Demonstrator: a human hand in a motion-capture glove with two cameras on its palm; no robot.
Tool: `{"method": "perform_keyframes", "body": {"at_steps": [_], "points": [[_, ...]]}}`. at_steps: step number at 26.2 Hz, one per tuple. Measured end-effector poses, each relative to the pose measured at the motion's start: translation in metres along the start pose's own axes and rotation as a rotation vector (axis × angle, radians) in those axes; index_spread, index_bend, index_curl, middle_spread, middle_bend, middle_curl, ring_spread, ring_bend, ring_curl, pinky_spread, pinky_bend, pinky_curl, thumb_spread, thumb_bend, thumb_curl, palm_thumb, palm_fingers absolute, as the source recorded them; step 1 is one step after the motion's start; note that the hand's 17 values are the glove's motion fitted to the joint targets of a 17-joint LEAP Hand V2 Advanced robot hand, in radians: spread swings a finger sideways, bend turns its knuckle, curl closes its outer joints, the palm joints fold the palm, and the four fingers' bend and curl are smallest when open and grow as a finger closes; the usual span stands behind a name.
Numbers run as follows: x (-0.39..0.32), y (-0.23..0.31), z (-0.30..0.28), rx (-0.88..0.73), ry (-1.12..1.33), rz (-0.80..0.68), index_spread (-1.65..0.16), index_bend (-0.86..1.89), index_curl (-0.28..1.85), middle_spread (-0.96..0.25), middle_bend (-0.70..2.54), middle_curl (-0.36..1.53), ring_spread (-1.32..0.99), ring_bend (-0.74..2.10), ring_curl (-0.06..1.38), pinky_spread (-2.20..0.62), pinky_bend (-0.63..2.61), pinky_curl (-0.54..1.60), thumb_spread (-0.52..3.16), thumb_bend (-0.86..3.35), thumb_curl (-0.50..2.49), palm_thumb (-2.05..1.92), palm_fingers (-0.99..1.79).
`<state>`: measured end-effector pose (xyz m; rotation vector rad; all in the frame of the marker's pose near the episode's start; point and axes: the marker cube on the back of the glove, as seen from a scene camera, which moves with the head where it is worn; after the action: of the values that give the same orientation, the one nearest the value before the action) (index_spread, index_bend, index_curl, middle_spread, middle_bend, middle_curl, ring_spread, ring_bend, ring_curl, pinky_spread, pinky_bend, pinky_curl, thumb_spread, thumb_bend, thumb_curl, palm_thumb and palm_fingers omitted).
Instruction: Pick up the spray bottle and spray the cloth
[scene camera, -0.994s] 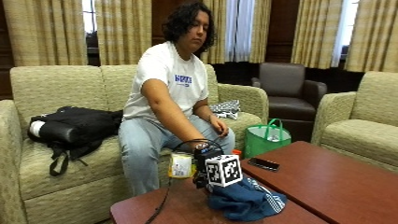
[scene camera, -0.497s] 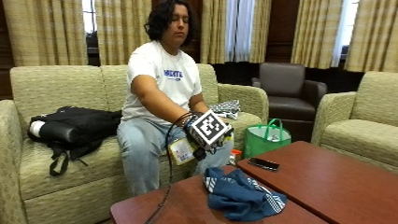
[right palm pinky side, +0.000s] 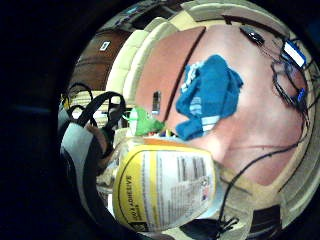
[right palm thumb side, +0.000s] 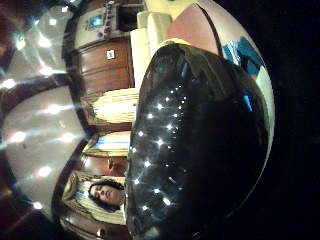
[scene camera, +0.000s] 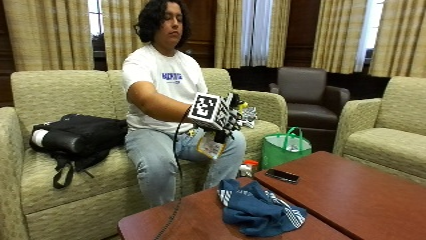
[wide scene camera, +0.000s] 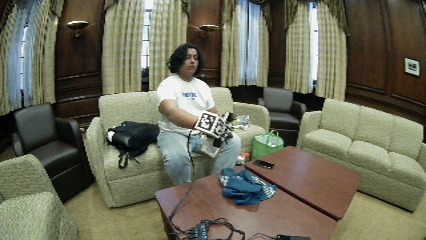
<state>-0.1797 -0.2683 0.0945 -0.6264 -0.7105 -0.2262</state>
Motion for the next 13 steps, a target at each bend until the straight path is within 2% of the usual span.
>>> {"method": "perform_keyframes", "body": {"at_steps": [7, 13], "points": [[-0.027, -0.045, 0.058, 0.059, -0.237, -0.218, -0.25, 0.41, 0.62, -0.18, 0.62, 0.59, -0.19, 0.74, 0.51, -0.26, 0.54, 0.45, 0.35, -0.03, 0.83, 0.9, 1.34], [-0.02, -0.103, 0.107, 0.098, -0.303, -0.289, -0.25, 0.41, 0.62, -0.18, 0.62, 0.59, -0.18, 0.74, 0.51, -0.26, 0.54, 0.45, 0.35, -0.03, 0.84, 0.9, 1.34]]}}
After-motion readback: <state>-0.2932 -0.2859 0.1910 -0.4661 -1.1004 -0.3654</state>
